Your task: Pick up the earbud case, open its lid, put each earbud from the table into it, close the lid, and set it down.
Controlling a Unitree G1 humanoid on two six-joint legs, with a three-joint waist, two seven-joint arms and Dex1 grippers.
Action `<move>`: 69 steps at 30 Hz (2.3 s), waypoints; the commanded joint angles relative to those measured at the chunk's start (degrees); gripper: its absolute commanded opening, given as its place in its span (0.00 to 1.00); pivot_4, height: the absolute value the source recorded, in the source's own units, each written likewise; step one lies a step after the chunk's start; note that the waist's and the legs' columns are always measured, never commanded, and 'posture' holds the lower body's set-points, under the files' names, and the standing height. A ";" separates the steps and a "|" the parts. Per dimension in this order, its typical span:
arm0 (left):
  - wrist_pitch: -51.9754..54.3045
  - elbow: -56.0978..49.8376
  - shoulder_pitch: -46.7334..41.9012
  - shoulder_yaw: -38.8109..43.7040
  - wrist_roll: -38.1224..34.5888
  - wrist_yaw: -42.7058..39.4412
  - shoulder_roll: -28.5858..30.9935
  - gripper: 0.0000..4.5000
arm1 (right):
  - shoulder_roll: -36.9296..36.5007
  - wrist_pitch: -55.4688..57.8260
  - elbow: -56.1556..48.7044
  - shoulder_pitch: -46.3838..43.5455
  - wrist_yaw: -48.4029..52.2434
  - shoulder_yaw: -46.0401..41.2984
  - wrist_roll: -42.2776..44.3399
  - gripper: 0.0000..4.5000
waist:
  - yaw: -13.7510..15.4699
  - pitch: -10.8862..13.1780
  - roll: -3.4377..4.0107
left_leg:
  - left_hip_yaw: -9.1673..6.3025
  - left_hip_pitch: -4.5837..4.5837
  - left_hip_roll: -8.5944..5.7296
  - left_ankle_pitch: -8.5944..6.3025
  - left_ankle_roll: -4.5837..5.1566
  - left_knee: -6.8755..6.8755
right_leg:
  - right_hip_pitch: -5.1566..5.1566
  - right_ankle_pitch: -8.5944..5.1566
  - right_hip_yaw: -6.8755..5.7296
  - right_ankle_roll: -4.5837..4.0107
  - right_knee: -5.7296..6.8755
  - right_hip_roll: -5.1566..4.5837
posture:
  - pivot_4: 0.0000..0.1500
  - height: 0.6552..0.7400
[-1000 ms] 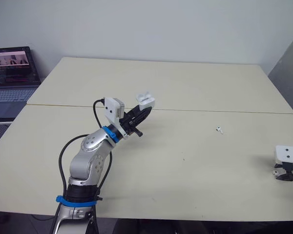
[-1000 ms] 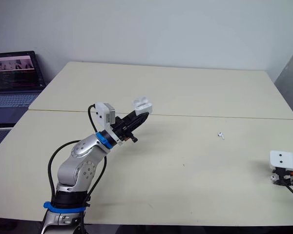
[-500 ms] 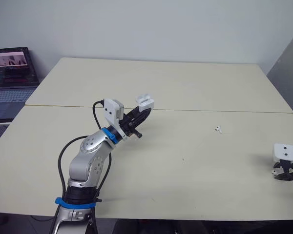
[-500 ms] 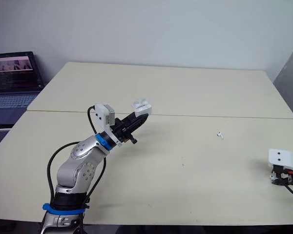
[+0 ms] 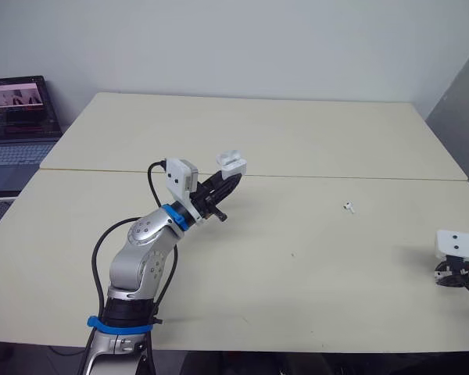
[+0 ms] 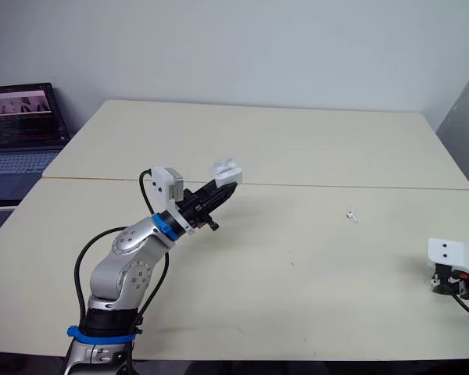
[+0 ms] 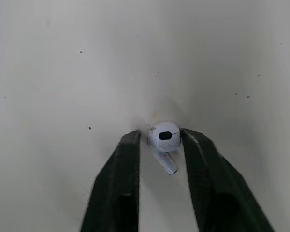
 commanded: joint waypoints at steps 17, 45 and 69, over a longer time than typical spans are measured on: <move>-6.92 2.48 -2.91 -3.26 3.17 -1.60 -2.55 0.16 | 42.00 47.94 -36.71 -22.60 -29.00 -12.63 33.02 0.09 | -1.43 -0.02 0.05 | -0.19 -0.05 0.06 0.10 -0.13 -0.02 | -0.03 0.08 -0.06 0.03 0.08 0.14 | 1.00 1.00; -8.71 5.26 -7.91 -4.38 4.09 -1.31 -5.84 0.16 | 69.89 52.64 -37.38 -28.80 -60.43 -13.54 41.71 0.09 | -0.30 -0.02 0.05 | -0.18 -0.36 0.07 0.06 -0.13 -0.22 | -0.34 0.06 -0.16 -0.01 -0.04 0.07 | 1.00 1.00; -8.26 5.02 -8.19 -4.87 4.41 -1.81 -6.21 0.16 | 68.32 50.22 -35.65 -26.75 -62.31 -10.04 40.70 0.62 | -0.41 -0.02 0.06 | -0.18 -0.40 0.07 0.06 -0.13 -0.27 | -0.38 0.03 -0.16 -0.02 -0.11 0.08 | 1.00 1.00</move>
